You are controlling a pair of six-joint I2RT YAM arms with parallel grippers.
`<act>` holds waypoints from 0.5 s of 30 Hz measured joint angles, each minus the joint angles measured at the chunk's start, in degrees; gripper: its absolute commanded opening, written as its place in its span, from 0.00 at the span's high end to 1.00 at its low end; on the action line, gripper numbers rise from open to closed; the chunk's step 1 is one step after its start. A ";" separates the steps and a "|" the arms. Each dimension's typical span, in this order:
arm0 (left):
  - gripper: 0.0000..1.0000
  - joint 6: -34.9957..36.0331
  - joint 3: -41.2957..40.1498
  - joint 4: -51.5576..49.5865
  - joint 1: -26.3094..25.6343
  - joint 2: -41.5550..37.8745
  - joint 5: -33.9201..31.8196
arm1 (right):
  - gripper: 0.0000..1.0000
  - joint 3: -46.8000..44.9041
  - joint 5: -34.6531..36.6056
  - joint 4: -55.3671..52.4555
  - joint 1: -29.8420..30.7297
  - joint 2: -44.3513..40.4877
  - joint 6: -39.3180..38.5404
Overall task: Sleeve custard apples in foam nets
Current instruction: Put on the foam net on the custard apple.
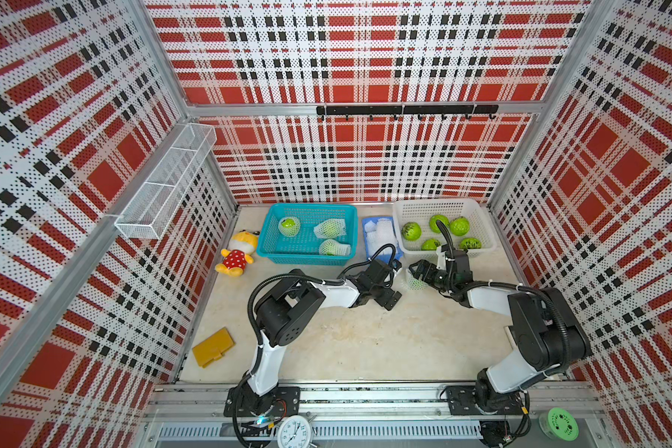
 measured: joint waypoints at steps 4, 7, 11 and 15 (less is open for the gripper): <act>0.01 -0.20 -0.92 -0.33 -0.22 -0.76 -1.05 | 0.01 -0.85 -0.83 -1.44 -0.52 -3.28 0.09; 0.00 -0.50 -1.66 -0.48 -0.26 -1.46 -1.73 | 0.01 -1.31 0.00 -4.35 -1.01 -8.37 -0.74; 0.00 -0.92 -3.34 -0.57 -0.31 -3.02 -3.15 | 0.02 -1.29 2.03 -8.41 -1.20 -16.28 -3.89; 0.00 -1.16 -5.86 -0.13 -0.55 -6.29 -5.90 | 0.02 -1.27 3.82 -11.54 -0.98 -22.38 -9.42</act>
